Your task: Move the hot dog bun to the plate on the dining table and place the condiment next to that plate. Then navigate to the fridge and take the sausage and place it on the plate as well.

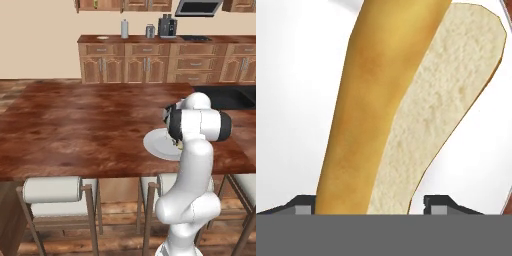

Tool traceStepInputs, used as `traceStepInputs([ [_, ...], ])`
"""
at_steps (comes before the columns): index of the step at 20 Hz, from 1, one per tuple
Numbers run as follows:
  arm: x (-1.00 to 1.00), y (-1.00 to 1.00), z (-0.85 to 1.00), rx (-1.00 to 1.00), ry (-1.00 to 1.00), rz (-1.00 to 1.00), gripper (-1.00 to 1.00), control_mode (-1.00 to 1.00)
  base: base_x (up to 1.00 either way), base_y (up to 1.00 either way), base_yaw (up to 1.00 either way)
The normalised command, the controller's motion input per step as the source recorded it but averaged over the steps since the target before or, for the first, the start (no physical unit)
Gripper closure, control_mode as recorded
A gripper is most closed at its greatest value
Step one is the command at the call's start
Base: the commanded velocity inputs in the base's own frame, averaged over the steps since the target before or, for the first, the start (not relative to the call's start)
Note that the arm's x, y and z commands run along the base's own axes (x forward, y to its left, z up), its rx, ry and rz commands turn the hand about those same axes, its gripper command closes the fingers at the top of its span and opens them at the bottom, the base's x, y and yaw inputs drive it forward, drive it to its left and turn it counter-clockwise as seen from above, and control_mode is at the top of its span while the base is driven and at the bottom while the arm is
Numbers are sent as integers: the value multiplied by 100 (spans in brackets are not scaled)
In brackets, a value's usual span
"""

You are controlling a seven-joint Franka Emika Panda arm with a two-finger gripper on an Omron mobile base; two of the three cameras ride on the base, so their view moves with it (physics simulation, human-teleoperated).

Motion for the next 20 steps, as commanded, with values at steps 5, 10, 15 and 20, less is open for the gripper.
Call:
traceStepInputs([
  [5, 27, -19, -37, 0, 0, 5, 100, -100, 0, 0, 0],
  [10, 3, 0, -9, 0, 0, 6, -100, -100, 0, 0, 0],
  [15, -20, 0, 21, 0, 0, 8, -100, -100, 0, 0, 0],
  [20, -1, 12, 56, 0, 0, 7, -100, -100, 0, 0, 0],
])
